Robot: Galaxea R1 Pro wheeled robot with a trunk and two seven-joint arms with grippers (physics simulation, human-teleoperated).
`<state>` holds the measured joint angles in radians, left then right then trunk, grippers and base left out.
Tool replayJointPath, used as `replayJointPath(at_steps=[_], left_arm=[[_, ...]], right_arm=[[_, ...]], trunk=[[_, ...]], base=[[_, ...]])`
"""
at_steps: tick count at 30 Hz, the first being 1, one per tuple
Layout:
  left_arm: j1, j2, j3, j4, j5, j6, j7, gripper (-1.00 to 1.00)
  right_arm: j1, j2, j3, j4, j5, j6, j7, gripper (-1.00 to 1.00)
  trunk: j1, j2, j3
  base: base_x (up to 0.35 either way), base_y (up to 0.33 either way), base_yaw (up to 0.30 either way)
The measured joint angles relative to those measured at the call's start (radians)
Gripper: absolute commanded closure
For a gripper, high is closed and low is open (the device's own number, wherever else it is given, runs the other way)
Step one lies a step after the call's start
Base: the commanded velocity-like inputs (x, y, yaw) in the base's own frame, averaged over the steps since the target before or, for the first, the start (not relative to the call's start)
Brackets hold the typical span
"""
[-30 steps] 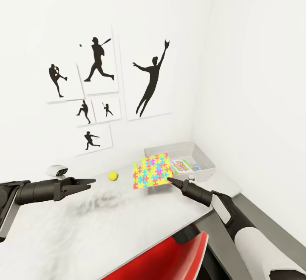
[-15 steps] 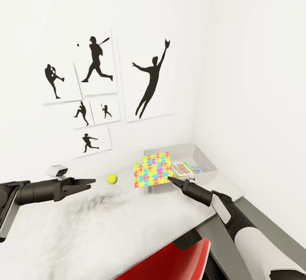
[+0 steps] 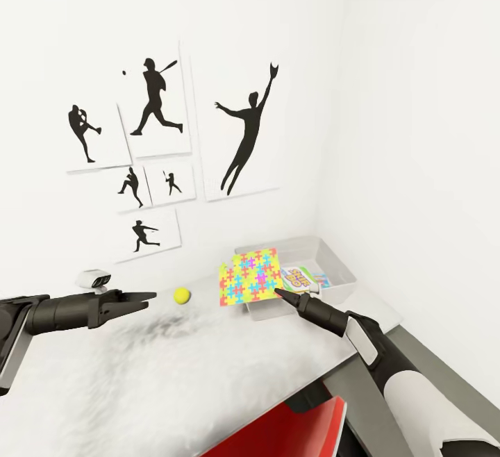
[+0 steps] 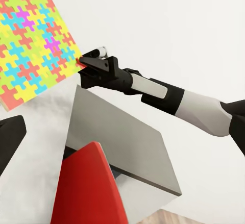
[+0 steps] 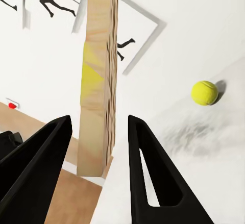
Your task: Put all the toys in the child's room - the three board games (two on the bed and one on the table), the two jigsaw puzzles on the table, and the tennis ball on the table - inside the toy box on the table in the child's room.
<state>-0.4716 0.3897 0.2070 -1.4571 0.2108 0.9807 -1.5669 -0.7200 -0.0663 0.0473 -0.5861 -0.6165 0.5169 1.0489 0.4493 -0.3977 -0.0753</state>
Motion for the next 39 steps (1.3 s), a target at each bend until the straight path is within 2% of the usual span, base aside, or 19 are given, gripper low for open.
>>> replayJointPath(at_steps=[13,20,26,29,32,36,39], left_arm=[[0.0,0.0,0.003,0.0,0.0,0.001,0.0,-1.0],[0.001,-0.003,0.003,0.0,0.0,0.001,0.0,-1.0],[0.0,-0.006,0.003,0.0,0.0,0.001,0.0,-1.0],[0.0,-0.007,0.003,0.0,0.0,0.001,0.0,-1.0],[0.0,-0.007,0.003,0.0,0.0,0.001,0.0,-1.0],[0.0,-0.007,0.003,0.0,0.0,0.001,0.0,-1.0],[0.0,-0.006,0.003,0.0,0.0,0.001,0.0,-1.0]], right_arm=[[0.0,-0.001,0.0,0.001,0.0,0.0,0.001,1.0],[-0.001,0.002,-0.024,0.001,-0.002,0.019,-0.013,1.0],[-0.026,-0.001,-0.033,0.0,-0.006,0.114,-0.058,1.0],[-0.061,-0.001,-0.071,0.0,-0.009,0.162,-0.127,1.0],[-0.088,-0.003,-0.092,-0.002,-0.01,0.206,-0.174,1.0],[-0.128,-0.006,-0.099,-0.001,-0.012,0.237,-0.192,1.0],[-0.163,-0.017,-0.101,0.0,-0.013,0.271,-0.2,1.0]], trunk=[[0.0,0.0,0.0],[0.0,0.0,0.0],[0.0,0.0,0.0],[0.0,0.0,0.0],[0.0,0.0,0.0],[0.0,0.0,0.0],[0.0,0.0,0.0]], base=[[0.0,0.0,0.0],[0.0,0.0,0.0],[0.0,0.0,0.0],[0.0,0.0,0.0],[0.0,0.0,0.0],[0.0,0.0,0.0],[0.0,0.0,0.0]])
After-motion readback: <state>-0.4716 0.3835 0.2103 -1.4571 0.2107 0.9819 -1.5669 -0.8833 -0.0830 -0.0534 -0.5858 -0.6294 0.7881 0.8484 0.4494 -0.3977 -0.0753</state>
